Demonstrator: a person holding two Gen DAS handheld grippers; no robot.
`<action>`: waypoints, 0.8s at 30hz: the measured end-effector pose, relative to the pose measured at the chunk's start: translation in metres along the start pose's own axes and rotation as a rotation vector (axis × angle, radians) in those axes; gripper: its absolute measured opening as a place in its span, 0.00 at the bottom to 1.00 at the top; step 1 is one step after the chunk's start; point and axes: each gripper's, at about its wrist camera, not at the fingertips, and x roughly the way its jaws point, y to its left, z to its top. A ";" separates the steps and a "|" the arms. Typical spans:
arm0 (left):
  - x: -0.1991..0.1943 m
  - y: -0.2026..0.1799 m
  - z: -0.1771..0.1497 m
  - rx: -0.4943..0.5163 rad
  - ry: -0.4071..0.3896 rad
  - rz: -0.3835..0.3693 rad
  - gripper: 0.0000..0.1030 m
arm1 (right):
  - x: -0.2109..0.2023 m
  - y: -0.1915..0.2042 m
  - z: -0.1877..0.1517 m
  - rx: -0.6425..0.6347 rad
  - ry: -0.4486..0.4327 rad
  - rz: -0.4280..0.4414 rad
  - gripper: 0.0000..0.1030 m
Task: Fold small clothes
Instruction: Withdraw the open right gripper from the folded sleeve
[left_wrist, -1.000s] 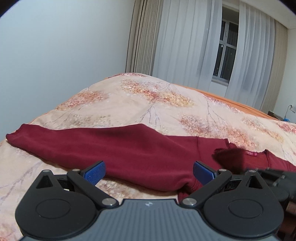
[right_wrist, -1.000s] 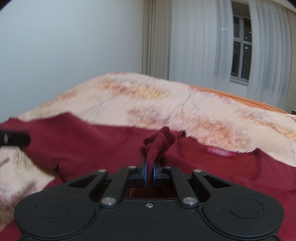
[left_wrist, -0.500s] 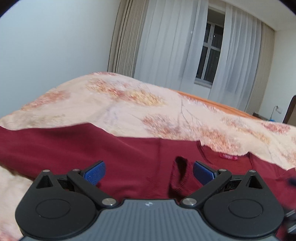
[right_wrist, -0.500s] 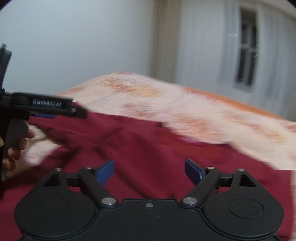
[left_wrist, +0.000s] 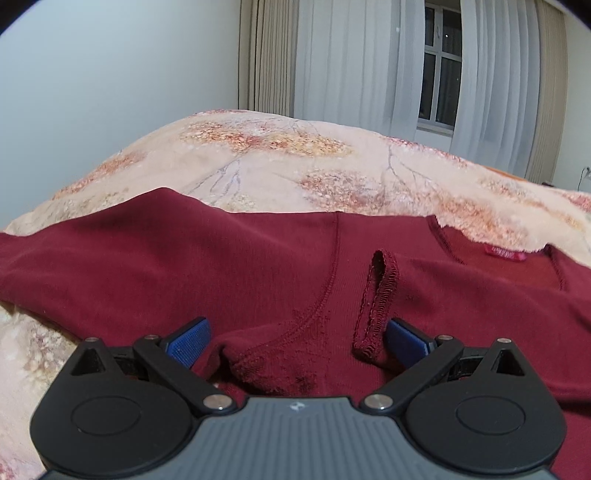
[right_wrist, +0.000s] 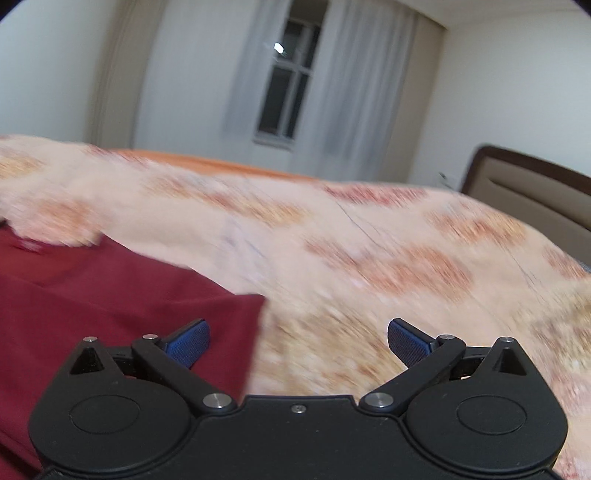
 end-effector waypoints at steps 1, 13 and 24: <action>0.001 -0.001 -0.001 0.004 0.000 0.003 1.00 | 0.003 -0.004 -0.005 0.013 0.009 0.007 0.99; 0.002 0.000 -0.005 -0.005 -0.014 -0.007 1.00 | -0.066 -0.029 -0.024 0.057 -0.067 0.116 0.99; 0.001 0.001 -0.006 -0.005 -0.019 -0.007 1.00 | -0.116 0.023 -0.053 -0.204 -0.154 0.137 0.99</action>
